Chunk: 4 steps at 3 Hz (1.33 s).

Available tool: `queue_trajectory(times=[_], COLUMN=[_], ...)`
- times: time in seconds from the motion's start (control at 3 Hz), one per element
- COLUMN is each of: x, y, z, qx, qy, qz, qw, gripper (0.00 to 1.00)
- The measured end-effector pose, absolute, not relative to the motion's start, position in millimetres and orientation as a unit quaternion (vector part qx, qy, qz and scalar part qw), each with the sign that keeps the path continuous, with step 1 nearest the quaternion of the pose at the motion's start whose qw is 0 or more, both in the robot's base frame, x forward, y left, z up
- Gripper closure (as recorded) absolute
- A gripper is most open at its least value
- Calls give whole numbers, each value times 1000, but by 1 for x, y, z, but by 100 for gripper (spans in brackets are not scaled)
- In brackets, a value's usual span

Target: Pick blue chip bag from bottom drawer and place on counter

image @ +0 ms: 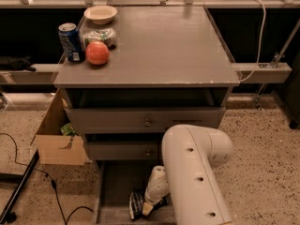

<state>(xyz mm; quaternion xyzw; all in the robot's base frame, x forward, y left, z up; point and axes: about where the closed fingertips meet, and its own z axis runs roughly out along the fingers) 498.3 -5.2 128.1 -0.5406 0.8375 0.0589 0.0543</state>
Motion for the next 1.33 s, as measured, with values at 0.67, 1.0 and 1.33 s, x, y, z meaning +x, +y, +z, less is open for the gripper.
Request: queue_trajectory(times=[0.67,1.0,1.33], x=[498,498,498], y=[-5,-5,-5], z=[128,128,128], qx=[-541,-541,-541], qy=[837,837,837], qz=[59,59,59], qw=[54,54,54], gripper=[67,100,100])
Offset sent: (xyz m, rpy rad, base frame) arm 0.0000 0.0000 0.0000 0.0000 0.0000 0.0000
